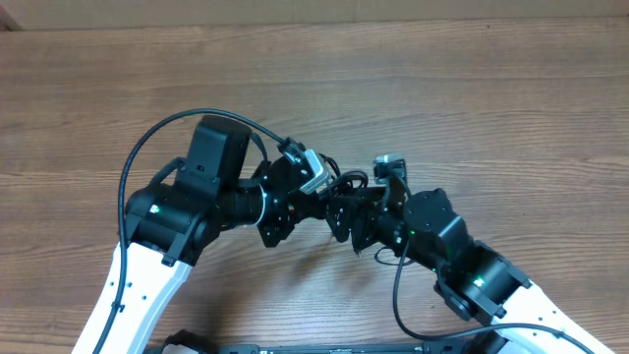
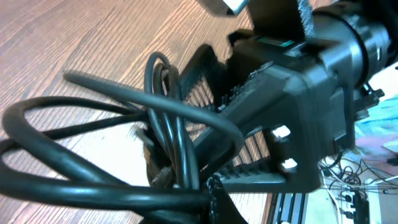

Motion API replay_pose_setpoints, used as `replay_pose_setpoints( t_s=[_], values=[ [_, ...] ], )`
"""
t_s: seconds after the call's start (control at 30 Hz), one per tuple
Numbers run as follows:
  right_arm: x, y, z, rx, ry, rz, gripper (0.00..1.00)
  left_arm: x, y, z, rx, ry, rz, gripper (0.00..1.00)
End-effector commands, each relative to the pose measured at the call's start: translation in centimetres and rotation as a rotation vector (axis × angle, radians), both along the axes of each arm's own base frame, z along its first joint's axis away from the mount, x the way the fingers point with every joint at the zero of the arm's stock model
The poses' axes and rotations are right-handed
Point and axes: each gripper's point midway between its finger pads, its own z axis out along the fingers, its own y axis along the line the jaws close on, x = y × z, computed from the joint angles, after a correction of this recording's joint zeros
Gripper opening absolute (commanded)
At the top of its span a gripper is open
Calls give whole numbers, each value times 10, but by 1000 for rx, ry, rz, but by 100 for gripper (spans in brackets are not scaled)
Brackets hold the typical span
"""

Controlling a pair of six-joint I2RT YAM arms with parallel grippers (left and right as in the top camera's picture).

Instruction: Untangle cables

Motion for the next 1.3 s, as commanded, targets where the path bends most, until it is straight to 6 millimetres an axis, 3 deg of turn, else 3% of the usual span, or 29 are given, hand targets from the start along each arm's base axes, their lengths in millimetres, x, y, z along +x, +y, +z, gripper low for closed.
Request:
replay_pose_setpoints(
  t_s=[0.0,0.17,0.23,0.4,0.47,0.63,0.7,0.73,0.9,1.0,1.27],
  values=[
    [-5,-6,39,75,-75,-3,100,-27,-17,26,-138,6,-147,4],
    [-30,-26,42,60,-46,8,100,-12,-6,20,-89,-22,-77,4],
    [-42,-32,42,57,-34,26,100,-4,-1,13,-40,-41,-38,9],
    [-73,-36,62,117,-67,135,99,20,26,-8,148,-98,104,4],
    [-82,-36,68,109,-126,187,100,20,29,-10,176,-130,85,4],
    [-87,-38,64,-66,-369,293,100,2,16,-5,135,-231,-135,4],
    [-78,-43,62,-131,-425,255,100,-10,11,-3,92,-223,-202,4],
    [-61,-54,64,-184,-458,154,100,-21,9,-4,71,-189,-238,4],
    [-37,-74,74,-225,-501,-24,100,-44,10,-7,44,-84,-276,4],
    [-42,-67,76,-210,-515,20,100,-54,6,-2,-6,-66,-319,4],
    [-60,-37,58,-200,-483,244,100,-67,-4,15,-129,-45,-380,4]
  ],
)
